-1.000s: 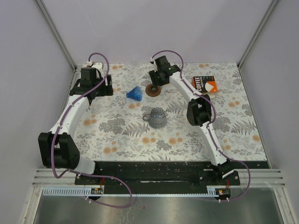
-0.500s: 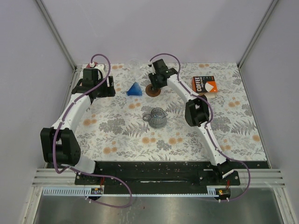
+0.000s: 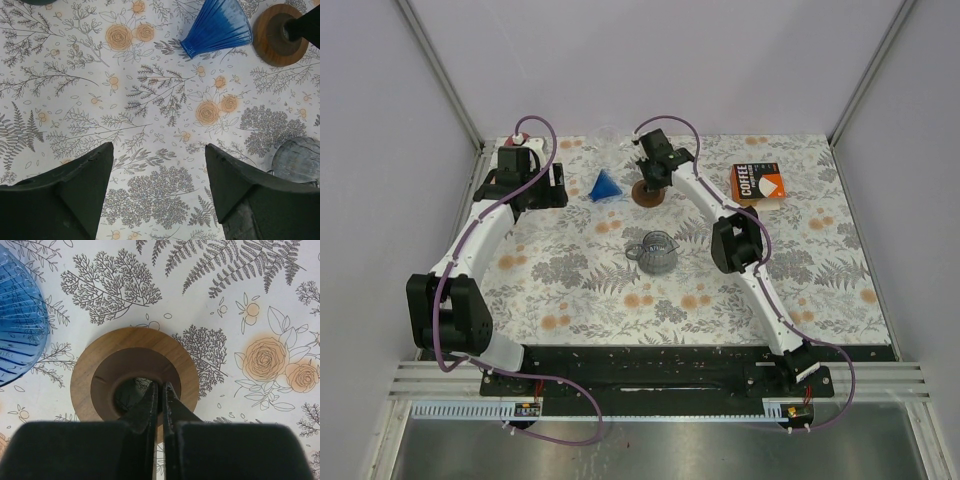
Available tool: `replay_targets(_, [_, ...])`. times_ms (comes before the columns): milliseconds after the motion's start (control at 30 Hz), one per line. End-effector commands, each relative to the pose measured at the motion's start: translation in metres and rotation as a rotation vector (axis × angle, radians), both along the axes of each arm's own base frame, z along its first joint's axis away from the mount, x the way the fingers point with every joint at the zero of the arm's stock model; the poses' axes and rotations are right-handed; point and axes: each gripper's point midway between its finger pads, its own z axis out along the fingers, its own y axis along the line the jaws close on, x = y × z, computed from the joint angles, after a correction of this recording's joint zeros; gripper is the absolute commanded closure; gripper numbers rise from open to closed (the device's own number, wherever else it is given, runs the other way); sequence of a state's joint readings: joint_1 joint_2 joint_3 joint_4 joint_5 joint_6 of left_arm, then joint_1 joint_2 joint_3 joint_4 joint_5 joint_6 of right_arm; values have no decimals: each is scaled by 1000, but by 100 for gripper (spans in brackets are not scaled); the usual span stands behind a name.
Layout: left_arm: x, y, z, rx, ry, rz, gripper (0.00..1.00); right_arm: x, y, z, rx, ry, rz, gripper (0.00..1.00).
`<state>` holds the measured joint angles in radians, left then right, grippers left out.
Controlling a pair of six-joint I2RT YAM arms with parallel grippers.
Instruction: Place the coffee filter in the dripper
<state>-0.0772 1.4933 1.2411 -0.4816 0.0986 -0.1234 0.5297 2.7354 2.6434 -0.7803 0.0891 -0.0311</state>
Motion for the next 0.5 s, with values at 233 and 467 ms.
replay_targets(233, [-5, -26, 55, -11, -151, -252, 28, -20, -9, 163, 94, -204, 18, 100])
replay_targets(467, [-30, -38, 148, 281, -468, -582, 23, -84, 7, 255, 271, -198, 247, 100])
